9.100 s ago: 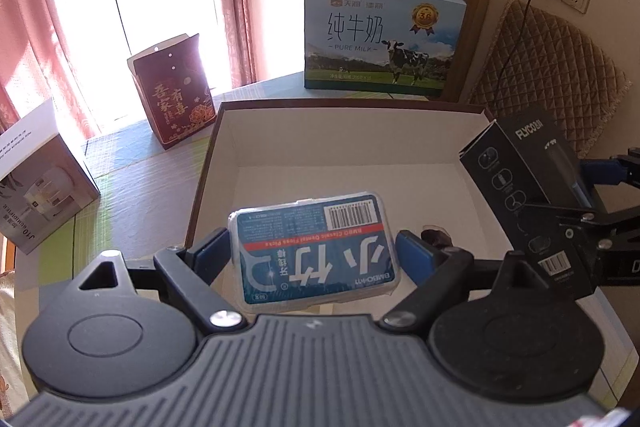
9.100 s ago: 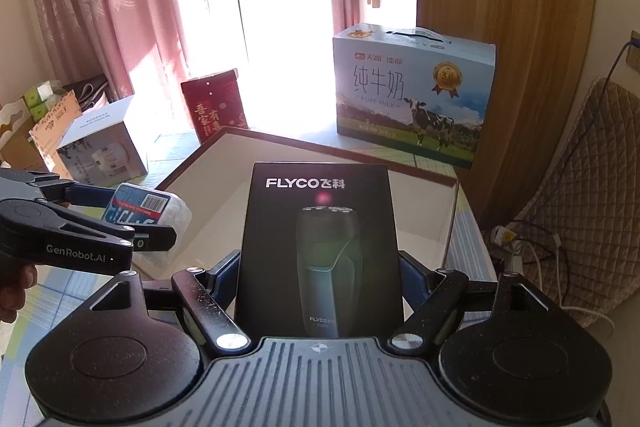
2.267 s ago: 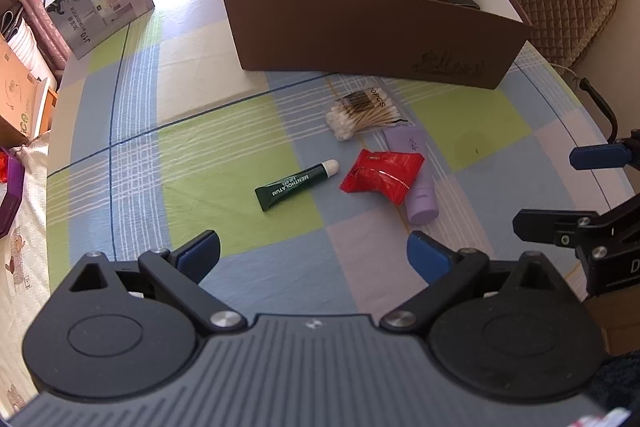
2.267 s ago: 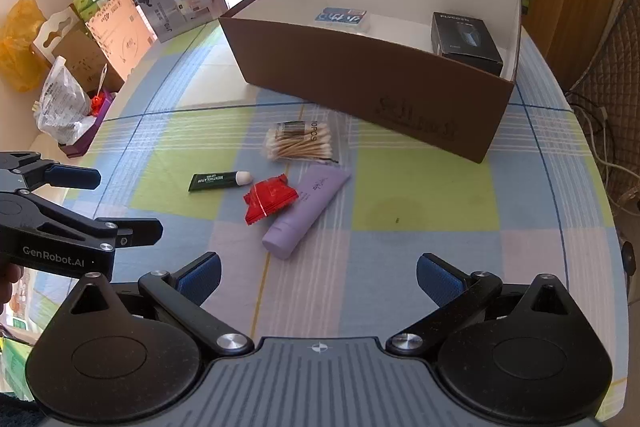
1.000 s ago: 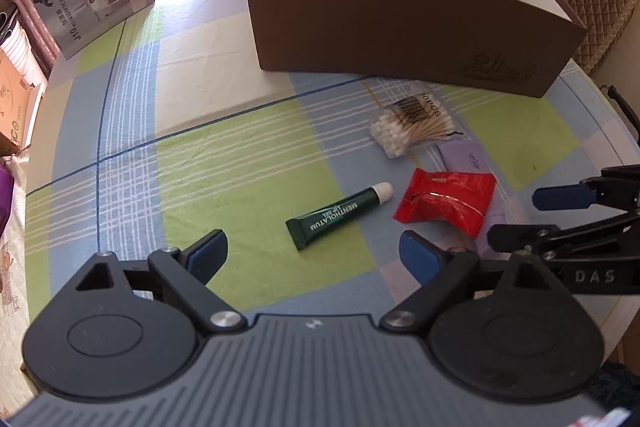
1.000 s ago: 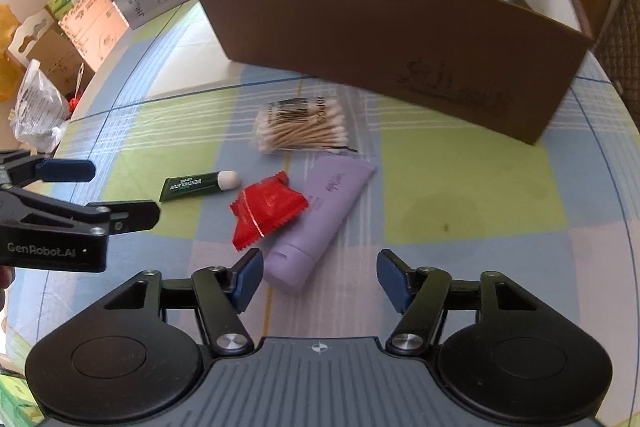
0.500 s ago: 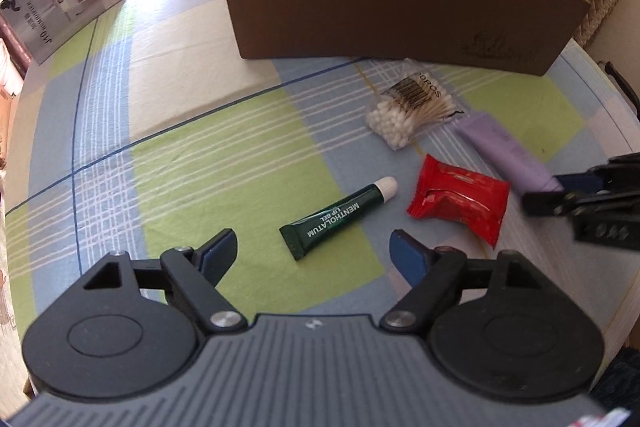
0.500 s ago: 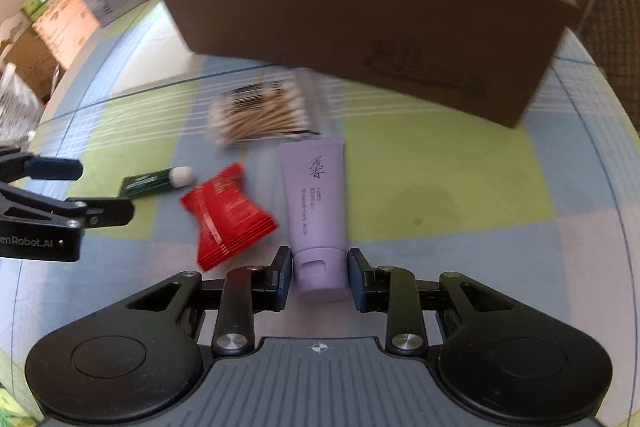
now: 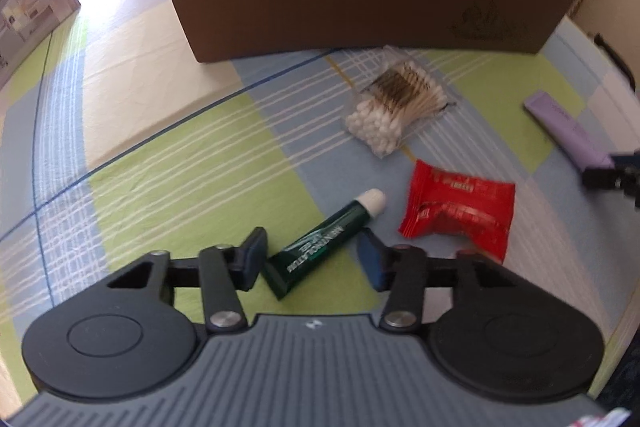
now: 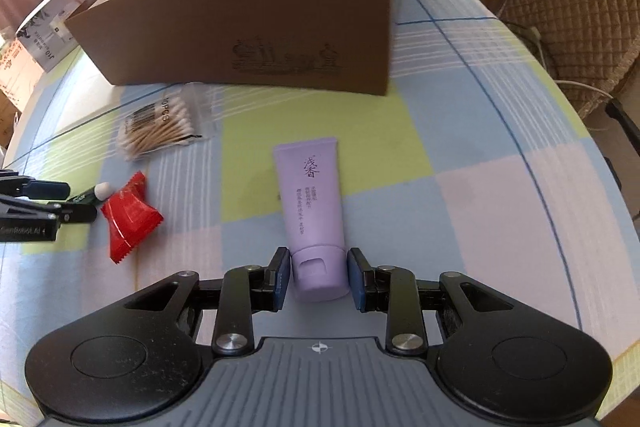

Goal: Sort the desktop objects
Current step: 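Grasp the purple tube with the right tool while the left tool grasps the green lip balm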

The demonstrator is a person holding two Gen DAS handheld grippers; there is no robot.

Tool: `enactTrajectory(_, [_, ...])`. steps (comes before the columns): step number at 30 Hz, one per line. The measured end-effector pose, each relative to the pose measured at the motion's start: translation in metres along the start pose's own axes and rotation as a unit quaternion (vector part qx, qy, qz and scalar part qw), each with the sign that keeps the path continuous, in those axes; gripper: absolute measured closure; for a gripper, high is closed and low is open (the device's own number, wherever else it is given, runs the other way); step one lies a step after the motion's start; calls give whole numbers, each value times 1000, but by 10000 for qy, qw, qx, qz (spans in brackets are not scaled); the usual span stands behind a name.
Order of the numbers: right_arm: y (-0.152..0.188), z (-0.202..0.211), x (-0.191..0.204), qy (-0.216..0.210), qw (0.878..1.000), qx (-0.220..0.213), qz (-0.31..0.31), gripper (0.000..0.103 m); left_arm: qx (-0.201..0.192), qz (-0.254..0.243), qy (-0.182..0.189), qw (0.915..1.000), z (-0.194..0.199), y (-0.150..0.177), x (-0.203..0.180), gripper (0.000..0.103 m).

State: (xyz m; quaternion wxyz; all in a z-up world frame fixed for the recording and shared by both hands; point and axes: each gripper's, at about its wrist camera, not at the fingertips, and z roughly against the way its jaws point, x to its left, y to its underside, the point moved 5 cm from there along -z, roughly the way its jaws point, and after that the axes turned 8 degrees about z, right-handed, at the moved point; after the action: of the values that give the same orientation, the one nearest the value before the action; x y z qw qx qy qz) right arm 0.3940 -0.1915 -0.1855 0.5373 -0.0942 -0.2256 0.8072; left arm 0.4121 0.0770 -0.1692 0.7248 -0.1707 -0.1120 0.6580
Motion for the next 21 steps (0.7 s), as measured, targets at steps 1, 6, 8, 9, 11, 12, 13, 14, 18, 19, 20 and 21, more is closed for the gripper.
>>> enactTrajectory(1, [1,1,0,4,10000,-21,32,76,-2,111,34,9999,0,-1,1,72])
enactTrajectory(6, [1,0,0,11,9999,-89,145,75,83,754,-110,9971,0,-3,2,81])
enactTrajectory(8, [0,-2,0,5,9997,-142,207,73,127,1069,6,9942,3,-1,2,81])
enactTrajectory(9, [0,-3,0,6,9996,-179,237,72,117,1161,16,9932,3,0,2,81])
enactTrajectory(11, [-2,-6,0,20,9993,-230,307,69,65,1132,-40,9935,3,0,0,81])
enactTrajectory(12, [-4,-7,1,44,9990,-251,372,66,53,1076,-68,9942,2,-1,-1,81])
enactTrajectory(13, [-5,-9,1,67,9986,-268,453,65,56,1025,-98,9947,1,-2,-2,81])
enactTrajectory(14, [-7,-10,3,86,9980,-281,556,64,62,986,-123,9950,0,-4,-3,81])
enactTrajectory(18, [-13,-18,10,200,9940,-326,1029,63,50,825,-235,9963,-4,-10,-6,81])
enactTrajectory(19, [-13,-20,11,238,9925,-327,1158,63,46,800,-268,9964,-4,-10,-7,81])
enactTrajectory(20, [-14,-21,12,254,9915,-327,1236,63,40,787,-287,9965,-4,-10,-9,82])
enactTrajectory(21, [-15,-22,12,234,9915,-321,1237,63,24,781,-288,9965,-4,-9,-10,87])
